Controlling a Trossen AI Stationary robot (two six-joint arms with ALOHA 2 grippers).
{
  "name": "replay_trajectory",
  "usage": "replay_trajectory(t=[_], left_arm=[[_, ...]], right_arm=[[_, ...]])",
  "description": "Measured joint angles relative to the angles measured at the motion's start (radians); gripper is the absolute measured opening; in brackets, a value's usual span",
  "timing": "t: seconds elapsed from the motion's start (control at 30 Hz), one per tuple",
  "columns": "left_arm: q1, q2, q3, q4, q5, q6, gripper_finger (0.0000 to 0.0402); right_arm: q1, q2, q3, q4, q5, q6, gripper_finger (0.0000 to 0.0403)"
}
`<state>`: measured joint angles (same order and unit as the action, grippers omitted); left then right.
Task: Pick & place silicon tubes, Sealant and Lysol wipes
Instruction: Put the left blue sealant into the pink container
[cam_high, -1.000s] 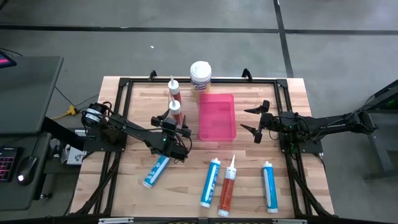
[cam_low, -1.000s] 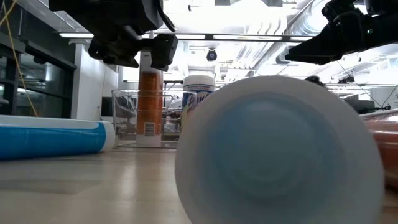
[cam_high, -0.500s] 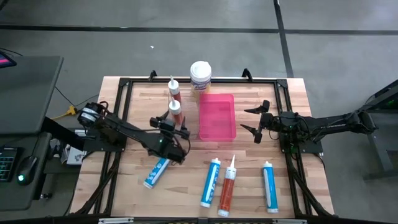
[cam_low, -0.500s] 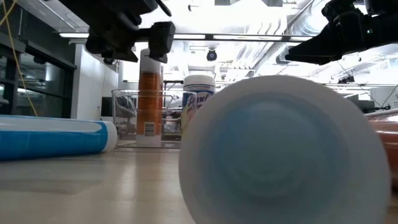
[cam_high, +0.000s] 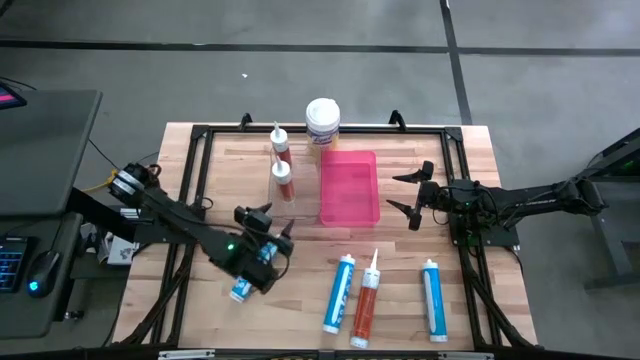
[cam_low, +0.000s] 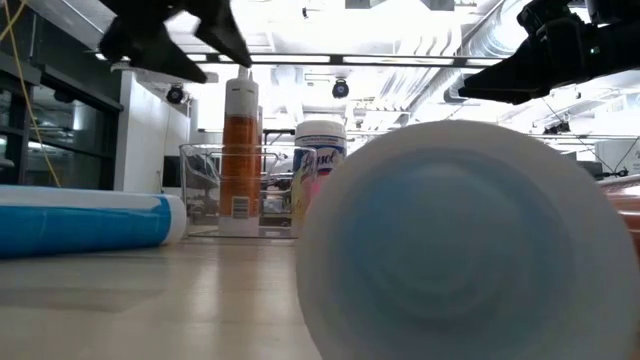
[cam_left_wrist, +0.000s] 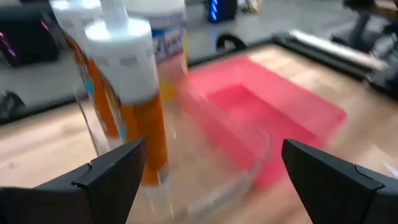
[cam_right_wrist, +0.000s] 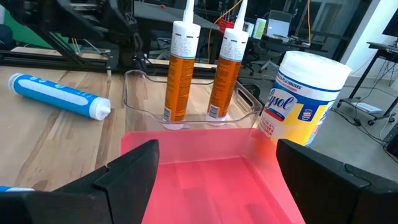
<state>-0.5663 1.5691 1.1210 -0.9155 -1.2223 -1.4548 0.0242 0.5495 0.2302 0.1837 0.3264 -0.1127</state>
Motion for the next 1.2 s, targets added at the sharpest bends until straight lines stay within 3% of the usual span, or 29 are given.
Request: replay_trajectory(t=[0.13, 0.33, 0.6, 0.7, 1.0, 1.2], left_arm=[[-0.063, -0.051, 0.001, -0.098, 0.134, -0.126, 0.0366], [-0.137, -0.064, 0.000, -0.282, 0.490, -0.350, 0.0366], [-0.159, -0.064, 0.000, -0.306, 0.873, -0.374, 0.0366], [-0.141, -0.064, 0.000, -0.274, 0.964, -0.343, 0.0366], [-0.040, -0.082, 0.000, -0.192, 1.105, -0.170, 0.0366], [-0.004, -0.107, 0.000, -0.184, 1.136, -0.094, 0.0366]], right_arm=[[0.000, 0.000, 0.000, 0.000, 0.000, 0.000, 0.0321], [0.000, 0.000, 0.000, 0.000, 0.000, 0.000, 0.0321], [0.000, 0.000, 0.000, 0.000, 0.000, 0.000, 0.0321], [0.000, 0.000, 0.000, 0.000, 0.000, 0.000, 0.0321], [0.000, 0.000, 0.000, 0.000, 0.000, 0.000, 0.0321], [0.000, 0.000, 0.000, 0.000, 0.000, 0.000, 0.0321]])
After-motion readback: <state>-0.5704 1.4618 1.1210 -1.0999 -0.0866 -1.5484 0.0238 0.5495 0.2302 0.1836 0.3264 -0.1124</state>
